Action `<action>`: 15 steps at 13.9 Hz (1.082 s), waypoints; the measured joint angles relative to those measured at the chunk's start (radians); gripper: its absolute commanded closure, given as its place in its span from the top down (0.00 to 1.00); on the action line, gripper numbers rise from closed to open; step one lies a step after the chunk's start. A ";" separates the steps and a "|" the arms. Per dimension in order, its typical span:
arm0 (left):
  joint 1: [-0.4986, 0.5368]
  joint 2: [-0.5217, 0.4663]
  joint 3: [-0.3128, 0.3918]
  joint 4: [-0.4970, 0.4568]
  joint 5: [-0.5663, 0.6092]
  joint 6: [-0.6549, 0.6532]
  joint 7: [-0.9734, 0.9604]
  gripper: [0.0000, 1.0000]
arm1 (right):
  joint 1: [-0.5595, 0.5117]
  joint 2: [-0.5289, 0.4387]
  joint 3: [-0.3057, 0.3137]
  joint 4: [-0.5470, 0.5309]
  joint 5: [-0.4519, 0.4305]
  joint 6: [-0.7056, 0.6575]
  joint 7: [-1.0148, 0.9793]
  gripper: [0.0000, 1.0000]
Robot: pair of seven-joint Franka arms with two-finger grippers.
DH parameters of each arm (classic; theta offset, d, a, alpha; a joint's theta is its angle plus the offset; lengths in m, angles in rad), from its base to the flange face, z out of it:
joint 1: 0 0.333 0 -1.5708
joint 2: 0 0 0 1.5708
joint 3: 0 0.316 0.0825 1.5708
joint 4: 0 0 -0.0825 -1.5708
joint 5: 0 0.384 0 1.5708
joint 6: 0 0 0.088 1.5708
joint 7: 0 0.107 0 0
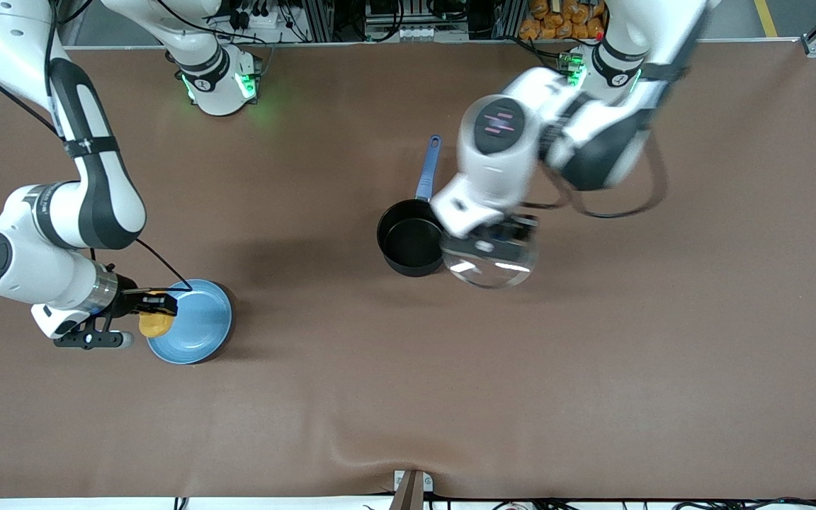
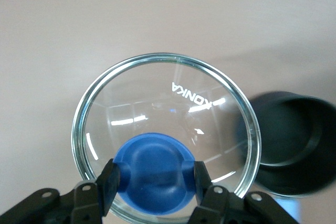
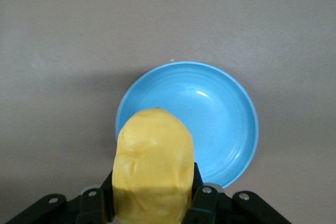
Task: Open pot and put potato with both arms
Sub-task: 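Carry the lid aside with the left gripper while the right gripper moves the potato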
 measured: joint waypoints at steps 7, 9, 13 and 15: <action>0.457 -0.037 0.005 -0.235 -0.003 0.157 0.376 0.00 | 0.299 -0.045 0.009 0.018 -0.001 -0.014 0.459 0.20; 0.535 -0.026 0.006 -0.347 -0.003 0.306 0.430 0.00 | 0.394 -0.045 0.009 0.026 -0.020 -0.012 0.585 0.20; 0.565 -0.012 0.003 -0.503 0.004 0.488 0.449 0.00 | 0.549 -0.031 0.008 0.026 -0.090 -0.008 0.795 0.16; 0.562 -0.011 0.000 -0.553 0.032 0.550 0.449 0.00 | 0.604 -0.015 0.008 0.025 -0.093 0.015 0.852 0.16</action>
